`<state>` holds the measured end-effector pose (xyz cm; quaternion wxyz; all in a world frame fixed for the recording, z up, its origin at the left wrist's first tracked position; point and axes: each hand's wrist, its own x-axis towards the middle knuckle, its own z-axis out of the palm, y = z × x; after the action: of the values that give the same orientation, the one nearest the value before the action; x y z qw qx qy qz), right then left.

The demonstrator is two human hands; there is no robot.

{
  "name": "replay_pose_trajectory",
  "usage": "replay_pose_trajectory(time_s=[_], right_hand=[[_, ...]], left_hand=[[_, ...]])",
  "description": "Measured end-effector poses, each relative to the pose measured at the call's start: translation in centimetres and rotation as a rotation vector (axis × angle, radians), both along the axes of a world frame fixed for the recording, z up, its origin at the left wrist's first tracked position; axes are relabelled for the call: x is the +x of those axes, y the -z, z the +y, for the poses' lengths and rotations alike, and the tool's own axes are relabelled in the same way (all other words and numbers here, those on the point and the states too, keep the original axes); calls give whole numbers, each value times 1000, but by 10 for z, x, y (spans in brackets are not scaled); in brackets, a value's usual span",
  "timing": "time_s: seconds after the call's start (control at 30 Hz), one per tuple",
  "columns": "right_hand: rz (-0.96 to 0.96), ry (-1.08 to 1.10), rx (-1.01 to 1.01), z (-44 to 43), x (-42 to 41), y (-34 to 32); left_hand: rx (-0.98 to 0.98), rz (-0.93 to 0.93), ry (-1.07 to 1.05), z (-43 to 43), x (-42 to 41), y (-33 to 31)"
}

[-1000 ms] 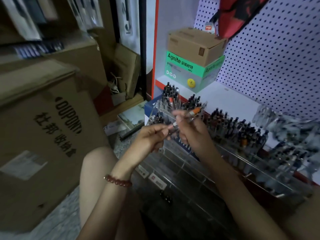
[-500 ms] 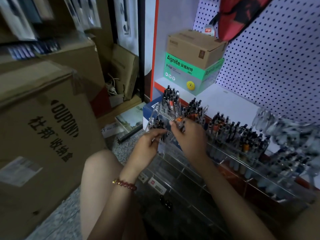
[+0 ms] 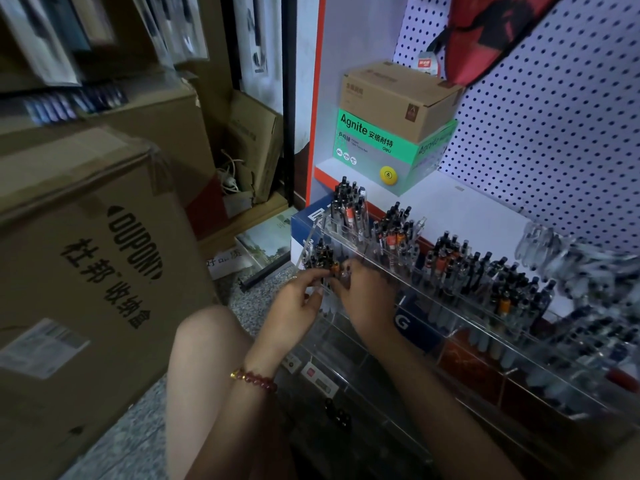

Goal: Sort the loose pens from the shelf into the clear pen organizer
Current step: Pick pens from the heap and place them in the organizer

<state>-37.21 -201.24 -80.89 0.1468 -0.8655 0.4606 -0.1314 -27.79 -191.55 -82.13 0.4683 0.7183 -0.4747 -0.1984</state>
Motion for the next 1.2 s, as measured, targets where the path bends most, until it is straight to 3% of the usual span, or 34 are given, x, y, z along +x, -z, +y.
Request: replay_pose_trajectory(time_s=[0.27,0.5,0.67,0.83,1.07,1.2], right_hand=[[-209,-120,208,5,-7,7],[-167,-16,3,6,-5,8],[-225,-16,61,13,-4,13],[-250,-89,-9,12,-16,21],[-163,-155,11,10,-24,21],[-288,-103,-61,15,-29,21]], left_hand=[[34,29,79,-9,-4,6],[-33,117,34,-13,-10,6],[-93,110,-15,-12,-9,9],[-74,105,44,-14,-9,12],[-74,42,43,-18,-5,14],[-45,112,-24,-22,-4,14]])
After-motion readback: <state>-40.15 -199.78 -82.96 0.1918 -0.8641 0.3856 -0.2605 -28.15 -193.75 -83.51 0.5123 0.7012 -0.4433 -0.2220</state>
